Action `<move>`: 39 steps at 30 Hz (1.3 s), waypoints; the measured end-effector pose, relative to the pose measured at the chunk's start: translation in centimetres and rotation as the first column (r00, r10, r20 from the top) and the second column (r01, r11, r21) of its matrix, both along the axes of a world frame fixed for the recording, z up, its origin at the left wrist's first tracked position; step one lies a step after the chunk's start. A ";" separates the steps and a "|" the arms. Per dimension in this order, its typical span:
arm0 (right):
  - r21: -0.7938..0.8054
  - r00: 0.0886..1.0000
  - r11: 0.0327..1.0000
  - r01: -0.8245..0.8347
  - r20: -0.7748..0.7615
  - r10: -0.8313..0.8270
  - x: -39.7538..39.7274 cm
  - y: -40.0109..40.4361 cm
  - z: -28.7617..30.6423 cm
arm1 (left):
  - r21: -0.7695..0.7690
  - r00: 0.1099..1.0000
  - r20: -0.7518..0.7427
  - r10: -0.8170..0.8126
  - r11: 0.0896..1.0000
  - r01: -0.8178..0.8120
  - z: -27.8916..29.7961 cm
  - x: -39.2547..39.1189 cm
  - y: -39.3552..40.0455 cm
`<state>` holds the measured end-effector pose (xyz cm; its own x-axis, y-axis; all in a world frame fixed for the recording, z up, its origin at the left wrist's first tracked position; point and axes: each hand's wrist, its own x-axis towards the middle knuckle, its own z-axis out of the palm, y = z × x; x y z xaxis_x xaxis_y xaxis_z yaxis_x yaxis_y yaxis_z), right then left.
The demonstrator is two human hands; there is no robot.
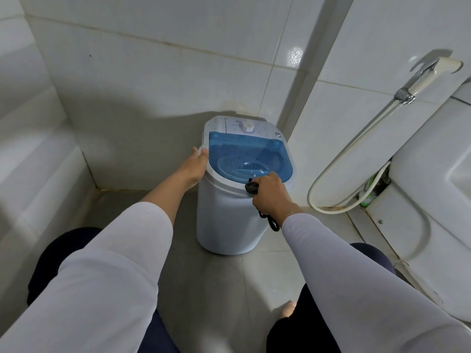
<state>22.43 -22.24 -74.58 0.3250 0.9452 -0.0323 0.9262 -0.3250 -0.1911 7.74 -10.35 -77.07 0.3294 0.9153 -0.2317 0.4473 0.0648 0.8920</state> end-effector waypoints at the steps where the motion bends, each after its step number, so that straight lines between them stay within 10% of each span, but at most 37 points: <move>1: -0.005 1.000 1.000 -0.005 0.004 0.005 -0.4 0.1 0.0 | -0.012 1.000 0.011 0.000 1.000 0.001 -0.1 -0.1 0.1; 28: -0.094 0.898 0.893 -0.440 -0.067 0.435 0.8 8.2 8.3 | -0.091 0.972 0.233 0.025 0.996 -0.004 -1.5 -0.9 -2.6; 39: -0.303 0.389 0.359 -0.882 -0.041 0.920 3.5 12.3 8.1 | -0.020 0.981 0.137 0.139 0.990 -0.137 -3.1 1.9 -4.2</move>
<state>25.91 -9.98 -66.49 -0.6991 0.6339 -0.3308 0.6977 0.7060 -0.1215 9.66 -14.58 -80.13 0.2294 0.9519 -0.2030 0.3064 0.1274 0.9433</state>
